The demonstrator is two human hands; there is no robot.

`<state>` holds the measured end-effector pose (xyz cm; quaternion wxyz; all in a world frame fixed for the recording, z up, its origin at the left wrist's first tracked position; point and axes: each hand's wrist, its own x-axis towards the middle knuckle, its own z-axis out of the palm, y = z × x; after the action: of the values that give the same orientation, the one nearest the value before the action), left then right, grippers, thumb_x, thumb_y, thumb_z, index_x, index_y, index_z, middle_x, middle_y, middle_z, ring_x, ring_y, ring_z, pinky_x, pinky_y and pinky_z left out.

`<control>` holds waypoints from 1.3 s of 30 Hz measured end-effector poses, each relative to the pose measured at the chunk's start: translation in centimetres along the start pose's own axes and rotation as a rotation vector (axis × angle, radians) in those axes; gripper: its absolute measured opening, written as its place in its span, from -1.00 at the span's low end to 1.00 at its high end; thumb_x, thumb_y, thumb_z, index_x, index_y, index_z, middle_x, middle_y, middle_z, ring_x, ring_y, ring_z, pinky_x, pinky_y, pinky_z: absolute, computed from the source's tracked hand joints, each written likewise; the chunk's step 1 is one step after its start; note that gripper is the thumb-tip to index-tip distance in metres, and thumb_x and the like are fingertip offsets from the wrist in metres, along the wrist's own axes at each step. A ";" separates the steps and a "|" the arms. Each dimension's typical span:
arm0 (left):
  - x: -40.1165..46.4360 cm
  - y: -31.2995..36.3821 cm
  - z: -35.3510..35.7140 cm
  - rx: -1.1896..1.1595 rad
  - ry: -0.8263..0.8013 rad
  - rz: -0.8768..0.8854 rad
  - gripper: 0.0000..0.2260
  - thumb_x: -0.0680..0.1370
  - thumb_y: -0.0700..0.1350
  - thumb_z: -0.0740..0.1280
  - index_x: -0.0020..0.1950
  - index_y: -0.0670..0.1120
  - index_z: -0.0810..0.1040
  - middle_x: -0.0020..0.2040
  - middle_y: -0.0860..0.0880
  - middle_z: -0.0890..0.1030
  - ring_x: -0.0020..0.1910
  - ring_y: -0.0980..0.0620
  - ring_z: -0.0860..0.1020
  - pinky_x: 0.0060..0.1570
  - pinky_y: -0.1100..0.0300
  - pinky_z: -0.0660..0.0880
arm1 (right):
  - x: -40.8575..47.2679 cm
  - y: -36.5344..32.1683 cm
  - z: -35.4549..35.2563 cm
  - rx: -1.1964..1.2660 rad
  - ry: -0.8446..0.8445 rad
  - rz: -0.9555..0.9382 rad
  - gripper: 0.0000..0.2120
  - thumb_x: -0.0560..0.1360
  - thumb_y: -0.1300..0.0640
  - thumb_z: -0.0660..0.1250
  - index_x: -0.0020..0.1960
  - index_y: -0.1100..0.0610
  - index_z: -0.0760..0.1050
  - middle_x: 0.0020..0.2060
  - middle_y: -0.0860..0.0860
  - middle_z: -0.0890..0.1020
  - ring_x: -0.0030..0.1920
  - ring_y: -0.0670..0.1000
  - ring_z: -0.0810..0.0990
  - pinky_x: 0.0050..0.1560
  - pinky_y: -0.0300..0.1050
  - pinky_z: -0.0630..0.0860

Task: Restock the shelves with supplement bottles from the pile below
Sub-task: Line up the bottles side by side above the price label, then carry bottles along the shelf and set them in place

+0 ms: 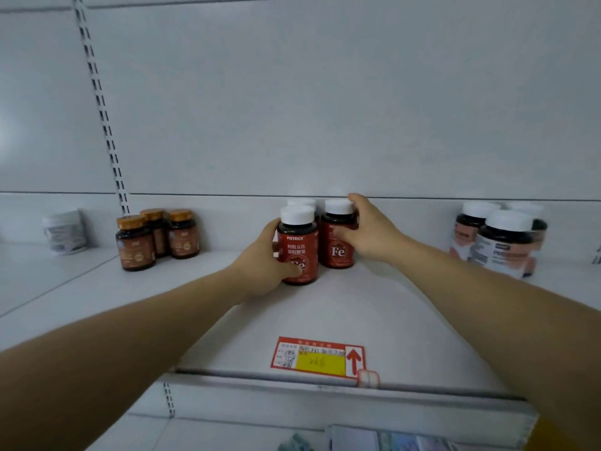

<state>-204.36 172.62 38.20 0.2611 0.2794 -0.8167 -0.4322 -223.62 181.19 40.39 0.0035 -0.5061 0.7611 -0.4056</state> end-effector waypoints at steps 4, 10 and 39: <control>0.4 -0.1 0.4 0.051 -0.025 -0.009 -0.18 0.44 -0.21 0.45 0.51 0.15 0.03 0.26 0.03 0.45 0.20 0.05 0.48 0.12 0.16 0.44 | 0.2 0.4 0.3 -0.050 0.000 -0.019 -0.26 0.48 -0.03 0.39 0.52 0.07 0.10 0.40 0.08 0.36 0.36 0.09 0.39 0.31 -0.05 0.35; -1.2 1.2 -2.7 0.144 -0.027 -0.093 -0.14 0.44 0.04 0.45 0.54 0.16 -0.08 0.50 -0.03 0.24 0.33 -0.04 0.39 0.18 0.11 0.38 | 0.7 -3.4 -2.4 -0.144 0.044 0.019 -0.34 0.51 -0.18 0.25 0.51 0.00 0.14 0.44 0.09 0.27 0.40 0.10 0.33 0.32 -0.05 0.31; -47.5 -31.8 -55.1 0.733 0.454 -0.874 -0.38 0.49 0.19 0.31 0.49 0.04 0.22 0.49 0.01 0.26 0.44 -0.03 0.27 0.40 0.03 0.24 | -16.9 -66.2 60.9 -0.309 -0.759 -1.009 -0.41 0.46 -0.33 0.16 0.35 0.01 0.33 0.28 0.09 0.46 0.21 0.15 0.45 0.16 0.06 0.45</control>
<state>-126.60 159.16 29.35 0.1138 0.7452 -0.6460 -0.1200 -139.22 146.38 33.80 0.0084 -0.9043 0.4254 -0.0361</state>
